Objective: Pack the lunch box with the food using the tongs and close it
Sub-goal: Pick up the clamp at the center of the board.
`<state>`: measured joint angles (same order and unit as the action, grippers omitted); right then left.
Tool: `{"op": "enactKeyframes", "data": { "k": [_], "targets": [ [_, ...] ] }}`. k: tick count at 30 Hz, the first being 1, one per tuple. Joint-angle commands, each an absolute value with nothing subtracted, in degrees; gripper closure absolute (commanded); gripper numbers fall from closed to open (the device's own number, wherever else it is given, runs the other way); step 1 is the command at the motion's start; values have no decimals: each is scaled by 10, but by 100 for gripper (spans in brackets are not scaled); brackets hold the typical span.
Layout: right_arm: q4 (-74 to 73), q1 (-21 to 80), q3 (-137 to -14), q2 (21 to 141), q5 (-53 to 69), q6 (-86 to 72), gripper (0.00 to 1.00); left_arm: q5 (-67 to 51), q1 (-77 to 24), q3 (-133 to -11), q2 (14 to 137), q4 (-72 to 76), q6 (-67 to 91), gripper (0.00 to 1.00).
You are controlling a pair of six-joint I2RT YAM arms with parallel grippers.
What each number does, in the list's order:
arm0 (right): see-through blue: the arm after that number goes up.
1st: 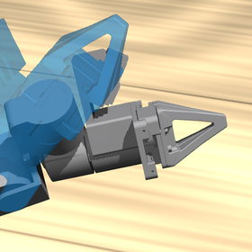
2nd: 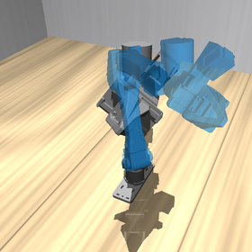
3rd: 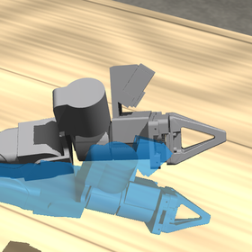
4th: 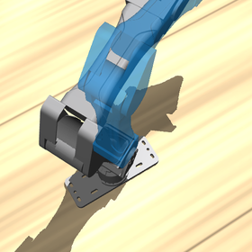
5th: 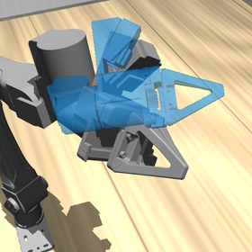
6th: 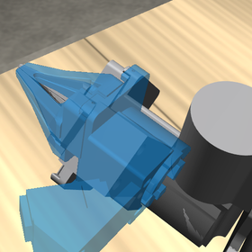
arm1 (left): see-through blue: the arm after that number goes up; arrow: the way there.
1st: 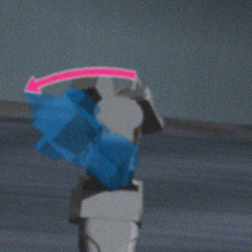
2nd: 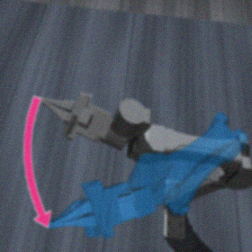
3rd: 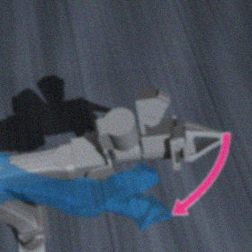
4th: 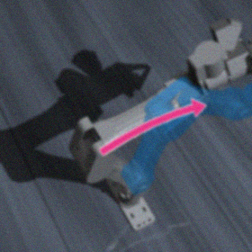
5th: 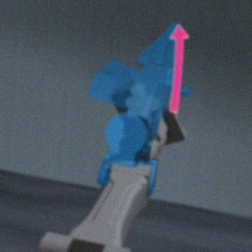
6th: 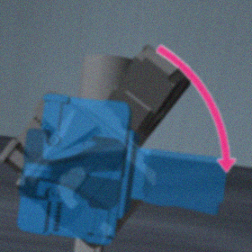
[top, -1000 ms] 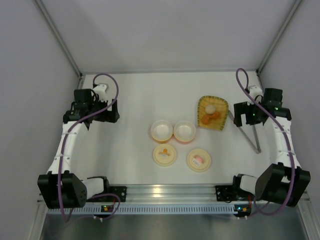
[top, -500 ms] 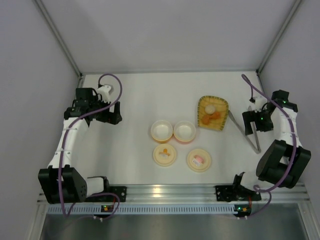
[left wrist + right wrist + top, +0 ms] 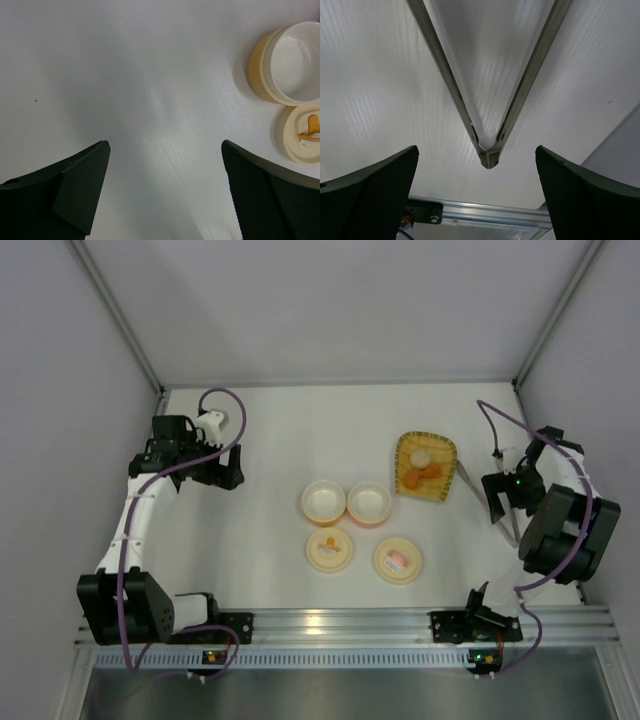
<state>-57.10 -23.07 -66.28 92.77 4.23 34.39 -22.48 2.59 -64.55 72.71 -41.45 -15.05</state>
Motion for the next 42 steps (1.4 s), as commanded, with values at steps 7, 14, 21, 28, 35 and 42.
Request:
{"op": "enactKeyframes", "data": {
  "k": [7,14,21,28,35,42],
  "targets": [
    [-501,-237,-662,996,14,342,1,-226,26,-666,745,-403,-163,2],
    [-438,-229,-666,1003,33,313,1,-224,27,-662,760,-395,-163,2],
    [-404,-226,-674,1028,95,312,1,-222,27,-660,769,-388,-159,2],
    [-358,-222,-667,1054,98,314,1,-221,26,-659,773,-380,-157,2],
    [-361,-214,-696,1096,98,315,1,-223,27,-661,784,-376,-154,2],
    [-362,-209,-707,1113,109,309,8,-224,26,-658,790,-373,-151,2]
  ]
}}
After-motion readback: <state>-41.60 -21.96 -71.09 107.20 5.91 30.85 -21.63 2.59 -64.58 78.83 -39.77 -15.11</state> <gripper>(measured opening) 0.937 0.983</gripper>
